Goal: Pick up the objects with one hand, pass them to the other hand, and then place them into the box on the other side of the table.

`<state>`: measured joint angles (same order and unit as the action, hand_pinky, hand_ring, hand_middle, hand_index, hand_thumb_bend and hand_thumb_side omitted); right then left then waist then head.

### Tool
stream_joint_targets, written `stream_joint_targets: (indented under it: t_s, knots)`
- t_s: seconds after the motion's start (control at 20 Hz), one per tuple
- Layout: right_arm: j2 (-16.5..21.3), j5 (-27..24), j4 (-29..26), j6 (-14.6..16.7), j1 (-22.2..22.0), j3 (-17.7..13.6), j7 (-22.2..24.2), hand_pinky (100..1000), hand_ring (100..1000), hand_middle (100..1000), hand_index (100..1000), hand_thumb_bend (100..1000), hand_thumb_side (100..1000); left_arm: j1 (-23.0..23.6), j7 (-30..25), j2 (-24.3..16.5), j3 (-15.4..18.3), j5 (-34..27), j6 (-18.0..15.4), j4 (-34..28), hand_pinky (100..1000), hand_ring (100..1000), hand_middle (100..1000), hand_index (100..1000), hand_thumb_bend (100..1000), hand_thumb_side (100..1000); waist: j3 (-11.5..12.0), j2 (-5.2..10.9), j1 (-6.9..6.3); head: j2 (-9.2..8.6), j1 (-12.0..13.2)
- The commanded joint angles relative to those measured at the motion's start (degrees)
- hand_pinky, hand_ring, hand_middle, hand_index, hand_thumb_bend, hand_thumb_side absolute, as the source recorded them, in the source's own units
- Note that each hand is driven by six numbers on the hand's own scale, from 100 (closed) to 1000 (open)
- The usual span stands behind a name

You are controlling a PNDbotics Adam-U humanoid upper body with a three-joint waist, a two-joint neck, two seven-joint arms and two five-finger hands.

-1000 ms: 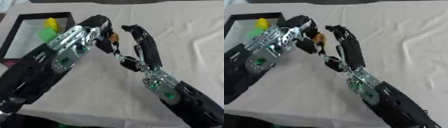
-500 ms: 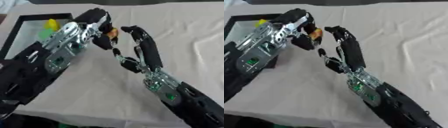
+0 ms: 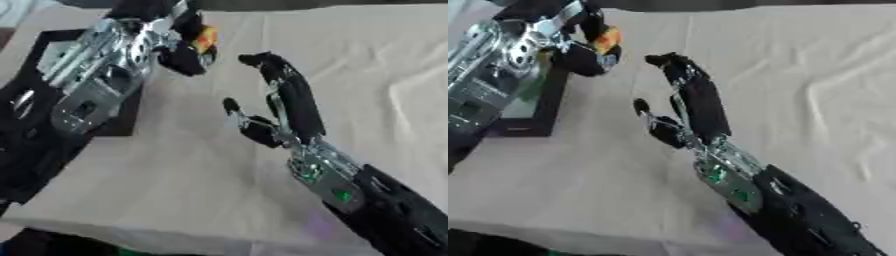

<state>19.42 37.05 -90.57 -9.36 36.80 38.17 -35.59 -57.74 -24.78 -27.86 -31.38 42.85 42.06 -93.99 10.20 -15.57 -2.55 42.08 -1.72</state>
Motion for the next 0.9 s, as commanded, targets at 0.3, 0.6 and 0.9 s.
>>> stream_joint_targets:
  t_s: [0.3,0.6,0.9]
  knots:
    - [1.3,-0.3,-2.6,-0.2,0.9,-0.6,-0.2,656,750,670,789,440,100,1.1,3.3,-5.5,5.5,-1.4,2.8,4.4,632,610,450,299,130,146,0.0,1.35,0.33,-1.01,2.9]
    - [1.7,-0.4,-3.8,-0.2,0.8,-0.6,-0.2,655,748,668,787,442,100,3.0,6.8,-7.6,7.9,-3.7,4.1,9.3,633,612,454,306,100,158,-0.2,1.35,0.8,-1.67,5.6]
    - [1.7,-0.5,-4.6,-0.4,0.7,-0.9,-0.4,655,747,668,786,448,100,3.9,11.3,-7.1,10.1,-7.5,4.3,16.8,650,632,487,409,100,164,-0.4,1.27,1.5,-2.38,6.9]
